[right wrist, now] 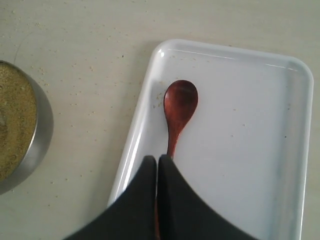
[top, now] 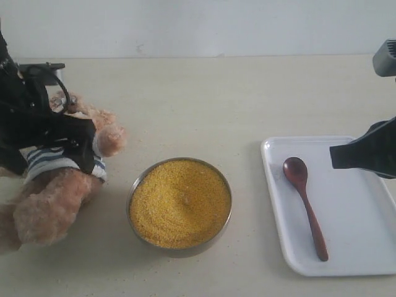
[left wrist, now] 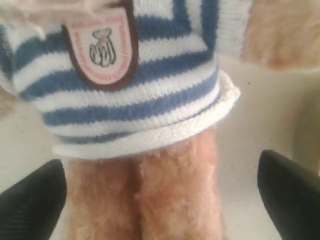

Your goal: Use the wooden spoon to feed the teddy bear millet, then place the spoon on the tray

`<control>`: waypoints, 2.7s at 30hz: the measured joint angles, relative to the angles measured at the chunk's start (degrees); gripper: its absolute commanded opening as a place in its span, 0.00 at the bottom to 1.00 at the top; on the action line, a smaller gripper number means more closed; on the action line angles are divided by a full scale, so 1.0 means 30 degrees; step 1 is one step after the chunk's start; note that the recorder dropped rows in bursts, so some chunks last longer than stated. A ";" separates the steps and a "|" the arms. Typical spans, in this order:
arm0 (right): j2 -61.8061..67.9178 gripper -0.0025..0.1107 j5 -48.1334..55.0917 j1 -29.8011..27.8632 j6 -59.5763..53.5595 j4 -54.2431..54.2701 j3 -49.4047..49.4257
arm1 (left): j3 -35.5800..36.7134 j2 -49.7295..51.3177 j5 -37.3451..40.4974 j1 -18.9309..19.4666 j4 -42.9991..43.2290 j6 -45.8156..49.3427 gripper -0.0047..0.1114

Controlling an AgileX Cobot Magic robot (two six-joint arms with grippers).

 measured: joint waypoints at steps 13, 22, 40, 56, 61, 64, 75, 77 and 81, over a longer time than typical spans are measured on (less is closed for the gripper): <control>-0.0290 0.02 -0.8246 -0.0015 0.2282 0.0636 0.5115 | 0.1716 -0.6842 -0.3030 0.2254 -0.0452 0.1589 0.09; -0.4132 0.02 -1.3322 -0.0045 0.2401 0.0672 0.9151 | 0.7016 -1.4496 -1.0369 0.2373 -0.0822 0.1671 0.09; -0.5884 0.02 -1.3243 -0.0059 0.2401 0.0714 0.9788 | 1.0309 -2.5592 -1.2332 0.2373 -0.0972 0.1671 0.09; -0.5884 0.02 -1.3243 -0.0059 0.2401 0.0714 0.9788 | 1.0489 -2.6750 -1.2332 0.2659 -0.0017 0.3112 0.09; -0.5884 0.02 -1.3243 -0.0059 0.2401 0.0714 0.9788 | 1.2414 -2.7832 -1.2332 0.4915 0.0535 0.3535 0.09; -0.5884 0.02 -1.3243 -0.0059 0.2401 0.0714 0.9788 | 1.4408 -2.8716 -1.2332 0.6263 0.0629 0.3535 0.09; -0.5884 0.02 -1.3243 -0.0089 0.2401 0.0714 0.9788 | 1.9781 -3.1099 -1.3504 0.7553 0.0584 0.3605 0.09; -0.5884 0.02 -1.3243 -0.0089 0.2401 0.0714 0.9813 | 1.9832 -3.1137 -1.3624 0.7553 0.0535 0.3605 0.09; -0.5884 0.02 -1.3243 -0.0089 0.2401 0.0714 0.9813 | 1.9864 -3.1137 -1.3758 0.7553 0.0460 0.3605 0.09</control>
